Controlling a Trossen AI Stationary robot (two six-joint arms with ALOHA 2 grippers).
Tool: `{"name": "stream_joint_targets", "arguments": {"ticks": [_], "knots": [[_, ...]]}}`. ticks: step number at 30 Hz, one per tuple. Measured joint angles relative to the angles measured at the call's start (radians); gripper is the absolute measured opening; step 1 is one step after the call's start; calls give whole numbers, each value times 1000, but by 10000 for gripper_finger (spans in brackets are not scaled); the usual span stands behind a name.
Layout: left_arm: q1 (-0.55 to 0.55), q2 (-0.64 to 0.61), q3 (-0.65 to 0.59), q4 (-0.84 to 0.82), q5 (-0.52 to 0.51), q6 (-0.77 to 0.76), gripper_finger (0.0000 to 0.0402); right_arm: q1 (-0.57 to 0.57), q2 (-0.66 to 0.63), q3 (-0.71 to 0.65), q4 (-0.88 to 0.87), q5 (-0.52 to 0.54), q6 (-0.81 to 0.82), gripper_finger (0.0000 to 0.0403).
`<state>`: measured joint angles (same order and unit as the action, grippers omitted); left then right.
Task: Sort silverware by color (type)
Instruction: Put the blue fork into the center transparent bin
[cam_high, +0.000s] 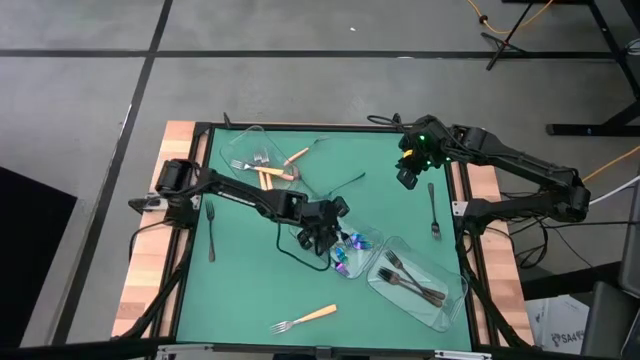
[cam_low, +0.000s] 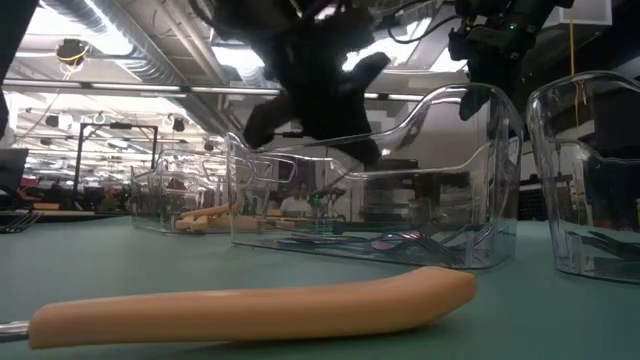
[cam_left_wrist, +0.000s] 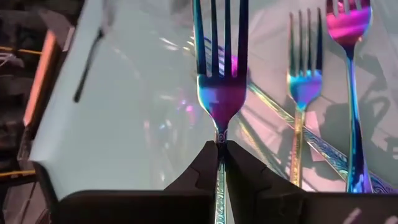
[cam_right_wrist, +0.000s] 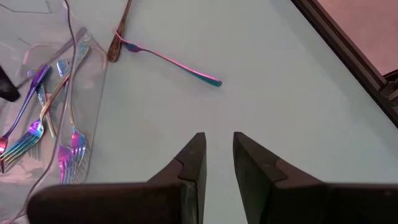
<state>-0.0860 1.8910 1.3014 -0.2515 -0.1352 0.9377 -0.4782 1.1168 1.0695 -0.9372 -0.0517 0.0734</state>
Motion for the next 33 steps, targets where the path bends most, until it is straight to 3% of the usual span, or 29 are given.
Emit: {"name": "stream_joint_targets", "arguments": {"ticks": [12,33], "knots": [[2,70,1,31,16,67,12,0,0,0,0,0,0,69],[1,70,-2,43,18,66,12,0,0,0,-1,0,0,69]]}}
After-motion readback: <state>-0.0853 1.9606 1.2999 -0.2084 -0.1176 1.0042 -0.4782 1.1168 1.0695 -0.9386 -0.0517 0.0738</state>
